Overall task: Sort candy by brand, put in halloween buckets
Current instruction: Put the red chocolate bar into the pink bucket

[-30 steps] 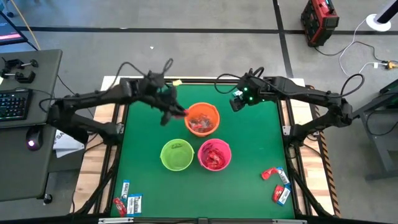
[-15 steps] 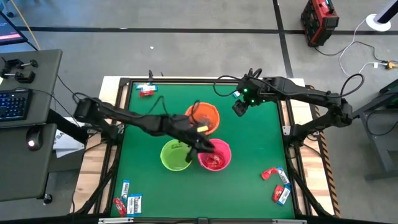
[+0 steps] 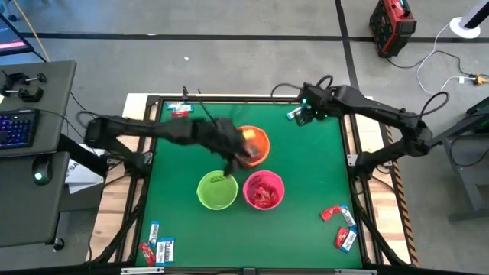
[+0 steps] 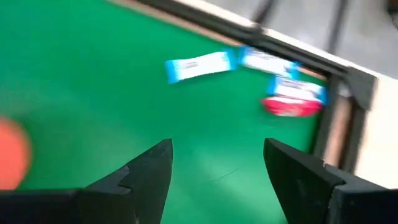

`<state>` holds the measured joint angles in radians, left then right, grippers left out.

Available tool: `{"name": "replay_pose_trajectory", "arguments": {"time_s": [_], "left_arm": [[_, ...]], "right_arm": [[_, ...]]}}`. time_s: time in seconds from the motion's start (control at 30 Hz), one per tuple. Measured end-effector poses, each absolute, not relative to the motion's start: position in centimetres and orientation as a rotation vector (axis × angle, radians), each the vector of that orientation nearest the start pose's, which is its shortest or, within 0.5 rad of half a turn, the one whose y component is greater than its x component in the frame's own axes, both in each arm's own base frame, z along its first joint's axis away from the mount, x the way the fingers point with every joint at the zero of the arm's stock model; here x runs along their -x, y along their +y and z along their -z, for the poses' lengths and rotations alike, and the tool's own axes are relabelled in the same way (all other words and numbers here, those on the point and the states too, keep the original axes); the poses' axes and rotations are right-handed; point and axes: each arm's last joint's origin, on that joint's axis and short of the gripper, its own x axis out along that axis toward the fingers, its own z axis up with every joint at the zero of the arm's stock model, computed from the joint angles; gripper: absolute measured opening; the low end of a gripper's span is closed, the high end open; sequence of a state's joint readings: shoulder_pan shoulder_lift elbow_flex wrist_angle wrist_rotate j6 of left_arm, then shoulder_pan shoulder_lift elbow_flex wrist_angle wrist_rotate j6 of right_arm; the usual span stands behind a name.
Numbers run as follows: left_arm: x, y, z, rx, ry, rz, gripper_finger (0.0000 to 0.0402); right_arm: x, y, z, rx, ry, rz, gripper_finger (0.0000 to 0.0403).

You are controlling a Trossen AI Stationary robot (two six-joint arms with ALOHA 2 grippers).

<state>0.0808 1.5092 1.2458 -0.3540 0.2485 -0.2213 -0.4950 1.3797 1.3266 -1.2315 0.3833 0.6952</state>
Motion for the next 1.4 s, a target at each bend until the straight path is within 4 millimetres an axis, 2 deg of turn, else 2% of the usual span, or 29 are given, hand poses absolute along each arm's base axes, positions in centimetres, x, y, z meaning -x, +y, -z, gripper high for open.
{"name": "replay_pose_trajectory", "arguments": {"time_s": [0.13,0.27,0.4,0.53,0.73,0.87,1.0,1.07,1.2,1.3,1.4], "left_arm": [[-28.3,6.4,-34.4,0.220,0.517,-0.091,0.0204],[-23.2,9.7,-36.8,0.203,0.395,-0.269,0.0204],[-19.3,10.8,-37.7,0.222,0.346,-0.349,0.0204],[-16.9,10.5,-38.1,0.217,0.367,-0.352,0.0204],[-15.8,10.2,-37.9,0.211,0.415,-0.357,0.0204],[-15.8,10.9,-37.4,0.182,0.461,-0.418,0.0204],[-16.0,12.1,-36.8,0.199,0.485,-0.470,0.0204],[-16.2,12.9,-35.7,0.226,0.481,-0.472,0.0204],[-16.5,13.9,-31.8,0.320,0.452,-0.429,0.0204],[-16.5,14.0,-29.2,0.421,0.455,-0.394,0.0204],[-16.3,13.8,-27.4,0.485,0.490,-0.391,0.0204]], "right_arm": [[-20.1,-16.1,-30.6,-0.730,1.008,1.309,0.0245],[-19.3,-19.9,-28.5,-0.878,0.985,1.479,0.0245],[-18.4,-23.1,-26.0,-1.027,0.942,1.646,0.0245],[-18.0,-25.3,-23.5,-1.153,0.920,1.760,0.0245],[-18.0,-27.0,-20.2,-1.350,0.868,1.884,0.0245],[-18.6,-27.2,-18.7,-1.391,0.868,1.933,0.0245],[-18.6,-27.2,-17.9,-1.394,0.914,1.959,0.0245],[-18.4,-27.1,-17.8,-1.401,0.918,1.994,0.0245],[-17.9,-27.6,-17.8,-1.394,0.880,2.030,0.0245],[-17.5,-27.7,-17.8,-1.428,0.864,2.049,0.0245],[-17.4,-27.8,-17.6,-1.461,0.866,2.046,0.0245]]}}
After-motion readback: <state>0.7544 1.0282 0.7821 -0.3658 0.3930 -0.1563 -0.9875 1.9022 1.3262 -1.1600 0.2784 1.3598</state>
